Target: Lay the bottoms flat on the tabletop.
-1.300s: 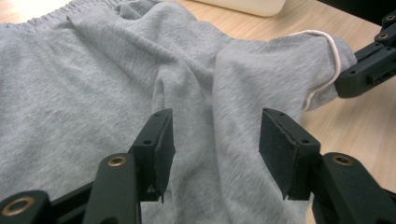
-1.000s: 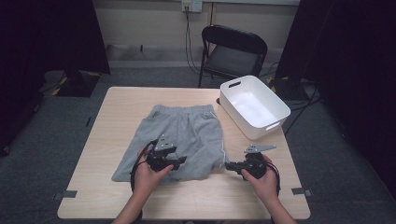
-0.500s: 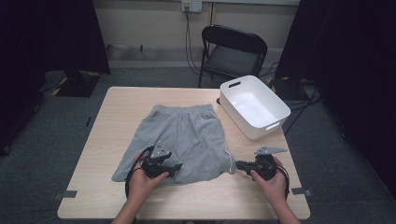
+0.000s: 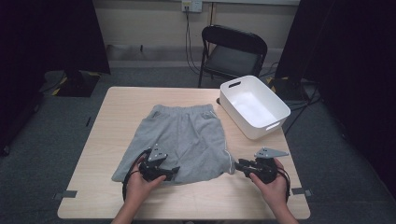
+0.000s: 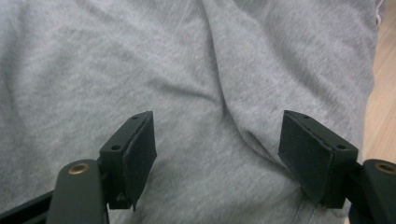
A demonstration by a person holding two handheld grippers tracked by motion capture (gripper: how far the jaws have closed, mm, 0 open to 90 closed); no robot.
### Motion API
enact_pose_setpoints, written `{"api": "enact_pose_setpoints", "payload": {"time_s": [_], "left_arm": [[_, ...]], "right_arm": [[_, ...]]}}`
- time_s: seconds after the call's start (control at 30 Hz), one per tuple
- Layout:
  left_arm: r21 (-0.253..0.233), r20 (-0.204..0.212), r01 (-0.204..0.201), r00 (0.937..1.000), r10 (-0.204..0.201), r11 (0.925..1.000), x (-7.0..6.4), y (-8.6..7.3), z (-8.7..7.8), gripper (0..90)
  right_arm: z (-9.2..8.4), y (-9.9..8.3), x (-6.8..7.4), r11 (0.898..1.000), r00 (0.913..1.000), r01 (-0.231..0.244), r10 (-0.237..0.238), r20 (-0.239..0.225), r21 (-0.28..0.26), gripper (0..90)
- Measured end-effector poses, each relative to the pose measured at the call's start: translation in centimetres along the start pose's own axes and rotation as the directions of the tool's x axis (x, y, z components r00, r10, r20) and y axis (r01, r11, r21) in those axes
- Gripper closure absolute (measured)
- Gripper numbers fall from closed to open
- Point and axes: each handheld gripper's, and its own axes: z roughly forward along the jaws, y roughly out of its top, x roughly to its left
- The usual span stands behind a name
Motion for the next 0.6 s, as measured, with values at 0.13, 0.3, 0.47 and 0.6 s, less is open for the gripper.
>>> {"api": "enact_pose_setpoints", "payload": {"time_s": [0.13, 0.3, 0.47, 0.6], "left_arm": [[0.011, -0.002, 0.005, 1.0, -0.005, 0.9999, 0.1, -0.3, 0.0, 25.3], [0.013, -0.005, 0.014, 0.9999, -0.014, 0.9998, 0.2, -0.4, -0.1, 25.0], [0.007, -0.004, 0.016, 0.9999, -0.016, 0.9998, 0.1, -0.4, -0.1, 25.0], [0.01, -0.007, 0.017, 0.9998, -0.017, 0.9998, 0.2, -0.4, -0.2, 25.0]], "right_arm": [[0.5, 0.1, 0.5, 1.0, 0.9999, 0.016, -0.016, -0.002, -0.007, 68.9], [1.0, 0.3, 1.2, 0.999, 0.9993, 0.033, -0.033, -0.017, -0.013, 74.4], [1.9, 0.0, 1.6, 0.998, 0.9982, 0.06, -0.059, -0.012, 0.017, 75.1], [2.7, 0.0, 1.8, 0.996, 0.9972, 0.074, -0.074, 0.01, 0.044, 75.2]]}}
